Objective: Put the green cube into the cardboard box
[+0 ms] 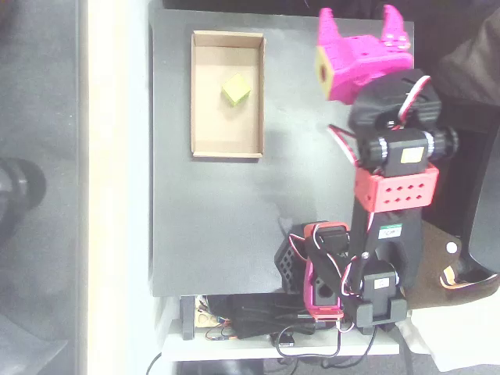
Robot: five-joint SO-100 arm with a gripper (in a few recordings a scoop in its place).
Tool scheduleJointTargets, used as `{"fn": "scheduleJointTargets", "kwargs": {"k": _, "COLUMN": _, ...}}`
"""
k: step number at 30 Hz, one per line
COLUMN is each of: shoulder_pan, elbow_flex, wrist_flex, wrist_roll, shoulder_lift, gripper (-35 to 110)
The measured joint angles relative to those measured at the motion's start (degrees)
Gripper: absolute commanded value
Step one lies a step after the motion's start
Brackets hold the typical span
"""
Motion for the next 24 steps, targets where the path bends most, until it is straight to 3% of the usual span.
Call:
{"fn": "scheduleJointTargets", "kwargs": {"k": 13, "shoulder_pan": 6.33, "elbow_flex": 0.00, "wrist_flex": 0.44, "wrist_roll": 0.00, "shoulder_lift": 0.00, "gripper": 35}}
{"fn": "scheduleJointTargets", "kwargs": {"k": 24, "shoulder_pan": 9.05, "elbow_flex": 0.00, "wrist_flex": 0.44, "wrist_roll": 0.00, "shoulder_lift": 0.00, "gripper": 17}}
